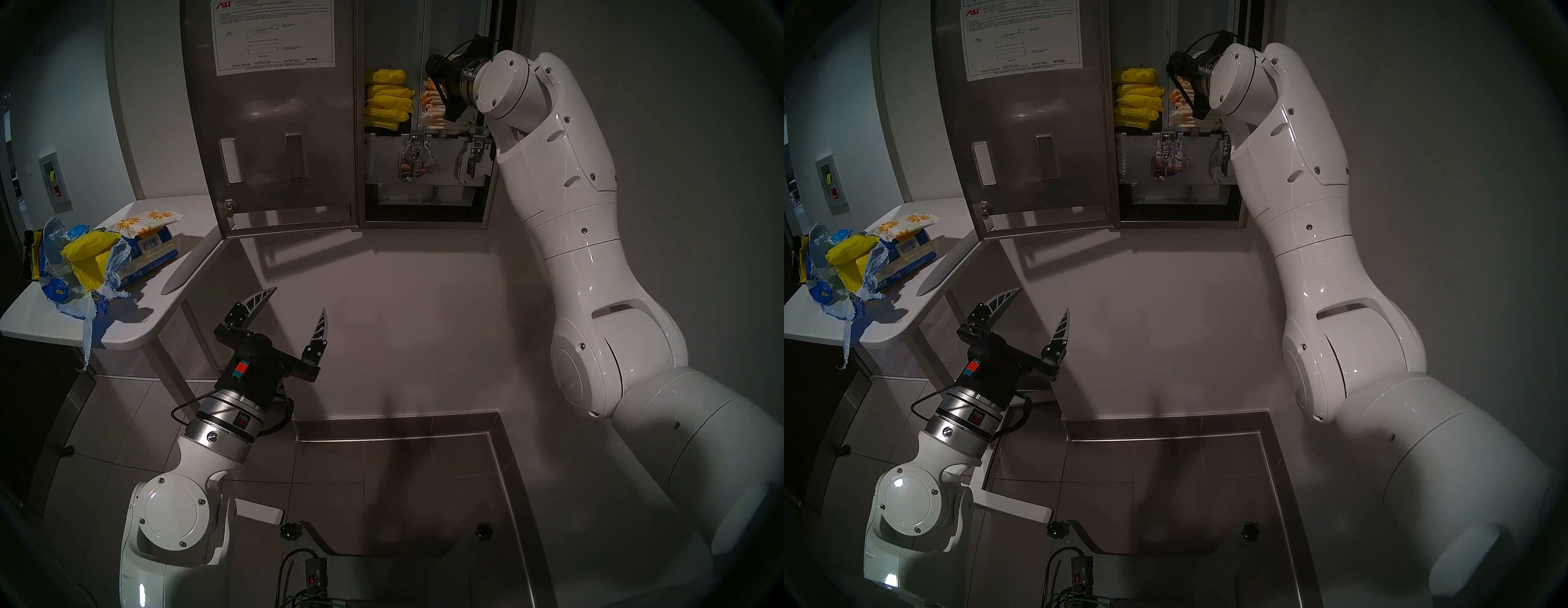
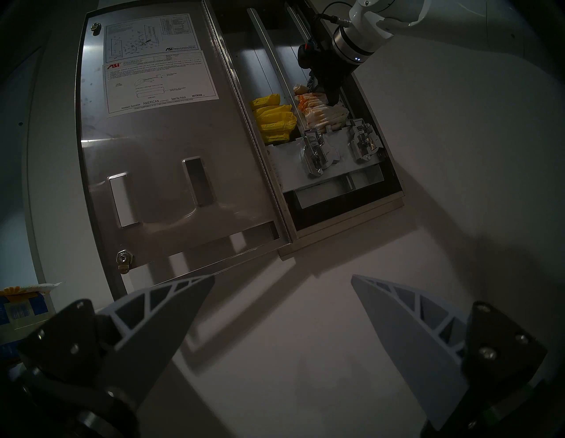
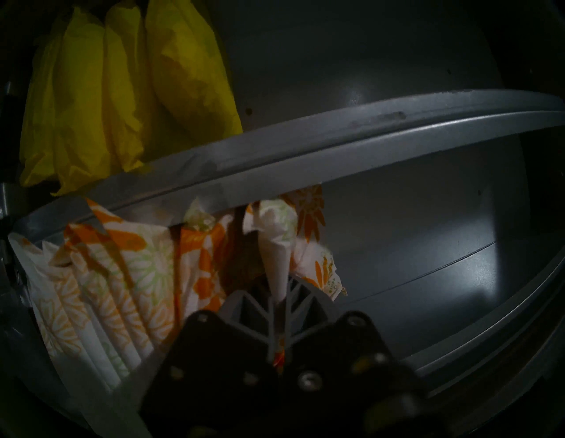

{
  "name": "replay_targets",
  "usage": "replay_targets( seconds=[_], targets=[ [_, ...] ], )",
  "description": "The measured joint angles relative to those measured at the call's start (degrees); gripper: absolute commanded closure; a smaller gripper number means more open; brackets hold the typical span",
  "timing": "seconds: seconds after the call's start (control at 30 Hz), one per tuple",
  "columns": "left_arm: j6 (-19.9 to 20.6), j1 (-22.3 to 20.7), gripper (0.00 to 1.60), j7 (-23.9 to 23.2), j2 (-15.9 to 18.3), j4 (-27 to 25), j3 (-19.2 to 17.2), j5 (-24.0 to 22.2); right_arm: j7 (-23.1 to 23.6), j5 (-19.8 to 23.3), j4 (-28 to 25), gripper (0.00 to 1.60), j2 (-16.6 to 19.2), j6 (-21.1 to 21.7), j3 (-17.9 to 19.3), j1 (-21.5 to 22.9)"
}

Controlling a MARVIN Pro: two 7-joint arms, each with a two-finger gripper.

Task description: Open the dispenser door, put the pads inside, close the door

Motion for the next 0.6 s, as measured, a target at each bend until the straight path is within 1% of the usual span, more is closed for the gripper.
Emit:
replay_targets(
  seconds=[0.07,0.37,0.6],
  targets=[
    [0.0,0.0,0.0,0.0,0.0,0.0,0.0,0.0,0.5,0.0,-0.2,1.6,0.0,0.0,0.1,0.0],
    [0.0,0.0,0.0,0.0,0.0,0.0,0.0,0.0,5.3,-0.1,-3.3,1.6,0.9,-0.1,0.4,-0.6],
    [0.0,0.0,0.0,0.0,0.0,0.0,0.0,0.0,7.4,-0.6,-4.9,1.6,1.5,0.1,0.4,-0.9]
  ],
)
